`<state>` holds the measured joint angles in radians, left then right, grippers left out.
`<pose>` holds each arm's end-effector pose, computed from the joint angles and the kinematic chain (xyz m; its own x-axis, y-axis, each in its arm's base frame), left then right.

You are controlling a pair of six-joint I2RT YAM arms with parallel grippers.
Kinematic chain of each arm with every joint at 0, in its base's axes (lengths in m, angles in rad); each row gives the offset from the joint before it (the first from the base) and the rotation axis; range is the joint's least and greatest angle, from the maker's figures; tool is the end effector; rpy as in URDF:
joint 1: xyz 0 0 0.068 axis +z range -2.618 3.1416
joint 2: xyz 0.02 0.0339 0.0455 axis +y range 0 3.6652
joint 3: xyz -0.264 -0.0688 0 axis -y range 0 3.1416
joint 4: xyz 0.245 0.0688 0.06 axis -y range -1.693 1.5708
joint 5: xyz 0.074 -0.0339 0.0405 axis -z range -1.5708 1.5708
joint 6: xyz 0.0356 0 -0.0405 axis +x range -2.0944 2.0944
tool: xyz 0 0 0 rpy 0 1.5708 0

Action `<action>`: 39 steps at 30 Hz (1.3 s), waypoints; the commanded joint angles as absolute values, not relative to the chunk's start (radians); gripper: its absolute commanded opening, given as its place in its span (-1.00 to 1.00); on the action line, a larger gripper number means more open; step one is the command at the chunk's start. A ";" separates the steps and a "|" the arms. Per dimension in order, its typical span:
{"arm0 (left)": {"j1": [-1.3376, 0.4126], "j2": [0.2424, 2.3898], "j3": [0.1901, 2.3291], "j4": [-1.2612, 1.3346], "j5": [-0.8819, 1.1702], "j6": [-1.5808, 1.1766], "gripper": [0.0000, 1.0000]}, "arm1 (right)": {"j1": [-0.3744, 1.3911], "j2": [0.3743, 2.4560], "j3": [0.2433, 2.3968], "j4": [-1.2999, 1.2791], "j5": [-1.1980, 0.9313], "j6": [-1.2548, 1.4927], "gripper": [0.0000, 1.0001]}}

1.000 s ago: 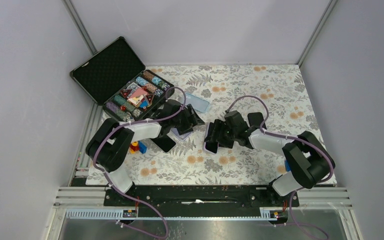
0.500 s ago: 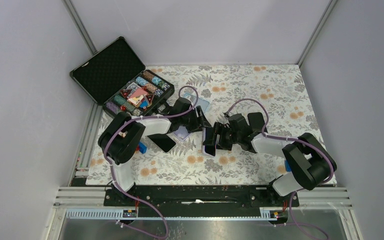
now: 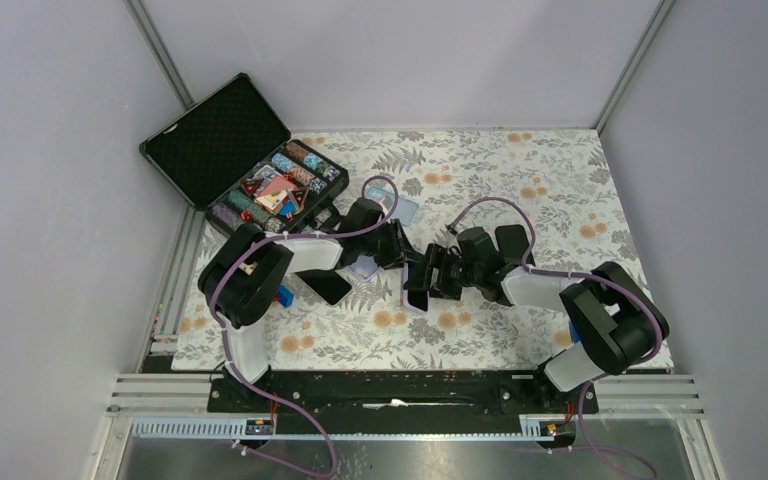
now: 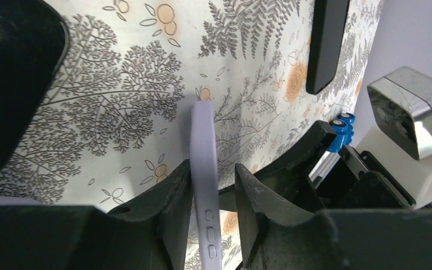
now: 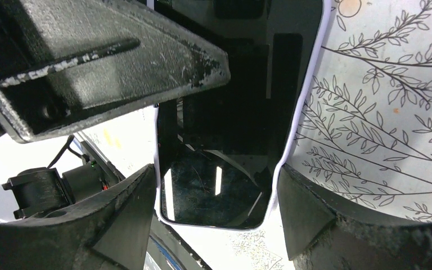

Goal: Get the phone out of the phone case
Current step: Pick up the phone at the center of the board.

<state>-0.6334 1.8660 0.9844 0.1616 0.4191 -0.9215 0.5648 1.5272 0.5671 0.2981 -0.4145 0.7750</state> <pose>0.2969 -0.2360 0.1449 -0.9484 -0.2062 -0.2408 0.0527 0.6465 -0.7611 0.2307 0.1632 0.1454 -0.9015 0.1870 -0.3903 -0.1784 0.6611 0.7288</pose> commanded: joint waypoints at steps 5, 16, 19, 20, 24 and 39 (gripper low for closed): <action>-0.637 1.821 0.981 0.192 0.464 -0.913 -0.65 | 0.558 1.548 0.609 0.310 -0.415 0.749 0.03; -0.609 1.746 0.981 0.169 0.427 -0.883 -1.00 | 0.539 1.447 0.594 0.283 -0.403 0.725 1.00; -0.590 1.710 0.972 0.181 0.435 -0.887 -1.00 | 0.521 1.390 0.572 0.325 -0.402 0.757 0.99; -0.581 1.697 0.965 0.186 0.437 -0.890 -1.00 | 0.519 1.362 0.559 0.344 -0.397 0.760 1.00; -0.522 1.618 0.937 0.217 0.493 -0.942 -1.00 | 0.512 1.226 0.509 0.380 -0.339 0.777 1.00; -0.302 1.230 0.931 0.562 0.658 -1.354 -1.00 | 0.511 1.111 0.616 0.836 -0.442 1.082 0.92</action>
